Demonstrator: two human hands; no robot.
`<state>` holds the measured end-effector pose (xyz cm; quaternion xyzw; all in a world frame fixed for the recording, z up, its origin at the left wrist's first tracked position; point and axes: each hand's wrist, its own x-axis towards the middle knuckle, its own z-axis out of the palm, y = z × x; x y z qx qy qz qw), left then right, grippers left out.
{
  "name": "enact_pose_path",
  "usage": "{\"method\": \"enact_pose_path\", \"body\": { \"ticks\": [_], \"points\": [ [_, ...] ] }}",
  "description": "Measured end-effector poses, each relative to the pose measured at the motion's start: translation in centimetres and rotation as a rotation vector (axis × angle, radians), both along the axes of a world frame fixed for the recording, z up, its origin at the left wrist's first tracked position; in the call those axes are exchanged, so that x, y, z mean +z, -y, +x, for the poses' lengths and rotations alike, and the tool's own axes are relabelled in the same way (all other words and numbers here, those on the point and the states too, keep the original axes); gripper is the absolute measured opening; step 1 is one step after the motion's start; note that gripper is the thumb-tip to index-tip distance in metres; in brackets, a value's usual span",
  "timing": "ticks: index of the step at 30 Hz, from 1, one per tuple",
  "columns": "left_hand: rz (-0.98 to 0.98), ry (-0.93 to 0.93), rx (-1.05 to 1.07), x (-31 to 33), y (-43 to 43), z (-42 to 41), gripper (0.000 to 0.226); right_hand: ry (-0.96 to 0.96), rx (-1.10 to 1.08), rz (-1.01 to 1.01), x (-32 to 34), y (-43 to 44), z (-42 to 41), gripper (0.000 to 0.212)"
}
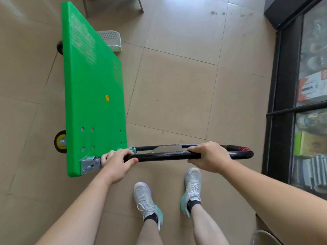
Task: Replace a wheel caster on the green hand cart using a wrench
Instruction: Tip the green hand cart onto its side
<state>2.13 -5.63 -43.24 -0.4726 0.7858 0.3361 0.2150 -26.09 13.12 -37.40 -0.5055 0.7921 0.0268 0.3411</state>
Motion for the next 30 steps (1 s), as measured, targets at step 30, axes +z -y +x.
{"method": "enact_pose_path", "body": {
  "ticks": [30],
  "points": [
    [-0.064,-0.060,-0.336,-1.6,-3.6,-4.2,0.053,-0.011,-0.120,0.315,-6.0,-3.8,-3.9,0.059]
  ]
}}
